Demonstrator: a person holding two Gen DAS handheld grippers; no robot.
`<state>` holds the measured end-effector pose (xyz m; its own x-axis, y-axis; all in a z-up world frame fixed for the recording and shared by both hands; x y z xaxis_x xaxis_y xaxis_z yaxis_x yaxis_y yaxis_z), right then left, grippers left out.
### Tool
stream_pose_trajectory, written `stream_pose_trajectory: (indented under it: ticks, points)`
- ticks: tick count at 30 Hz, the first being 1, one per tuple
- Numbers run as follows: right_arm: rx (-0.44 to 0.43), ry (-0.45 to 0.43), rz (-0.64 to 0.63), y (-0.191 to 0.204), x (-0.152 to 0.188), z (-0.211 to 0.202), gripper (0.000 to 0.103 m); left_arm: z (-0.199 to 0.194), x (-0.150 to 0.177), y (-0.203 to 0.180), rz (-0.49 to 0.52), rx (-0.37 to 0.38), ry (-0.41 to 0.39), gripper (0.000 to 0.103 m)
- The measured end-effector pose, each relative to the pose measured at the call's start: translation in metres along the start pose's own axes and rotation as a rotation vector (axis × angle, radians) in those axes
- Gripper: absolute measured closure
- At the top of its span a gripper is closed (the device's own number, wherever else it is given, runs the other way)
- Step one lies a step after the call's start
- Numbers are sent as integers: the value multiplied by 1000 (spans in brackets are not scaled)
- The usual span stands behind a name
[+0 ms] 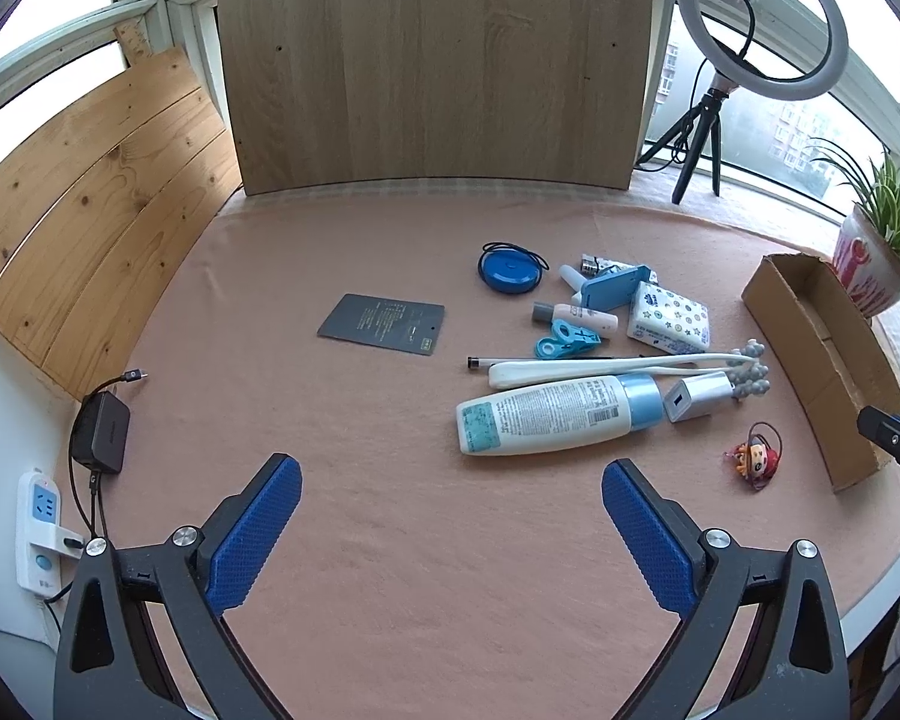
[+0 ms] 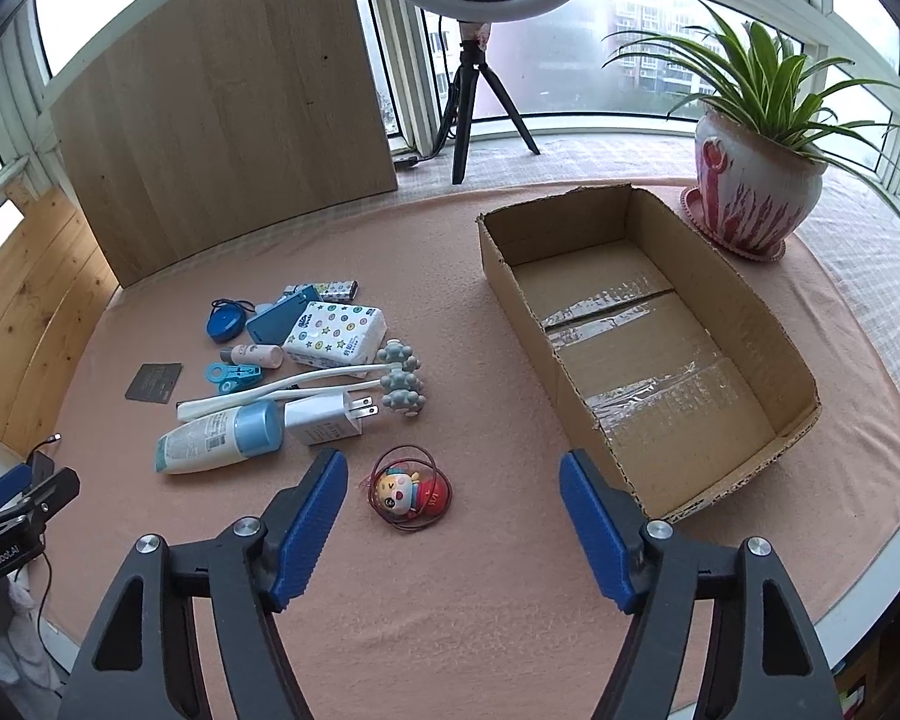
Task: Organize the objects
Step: 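Move the right gripper toward the red doll keychain, then close the right gripper on the purple rubber band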
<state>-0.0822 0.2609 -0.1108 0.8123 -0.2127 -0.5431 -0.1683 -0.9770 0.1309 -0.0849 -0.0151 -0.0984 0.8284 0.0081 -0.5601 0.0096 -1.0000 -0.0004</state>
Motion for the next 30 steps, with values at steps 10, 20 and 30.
stream_pose_trajectory:
  ticks: [10,20,30]
  points:
    - [-82,132,-5,6,5,39,56,19,2,-10,26,20,28,8]
    - [-129,253,27,11,7,85,76,23,9,-14,20,23,40,8]
    - [-163,346,76,12,18,113,76,23,17,-6,-2,18,53,9]
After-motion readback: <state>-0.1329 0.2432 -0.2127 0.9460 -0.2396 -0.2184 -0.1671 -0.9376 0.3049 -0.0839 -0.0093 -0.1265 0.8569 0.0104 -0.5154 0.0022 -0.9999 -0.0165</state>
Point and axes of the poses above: each gripper's, at about its wrist camera, not at the fingertips, and z roughly the way its jaws point, y to its left, x to its underside, the point moved 8 cm from there along z, roughly the way its jaws point, and after that the axes turned 1 degree about y, right-handed, at the moved point
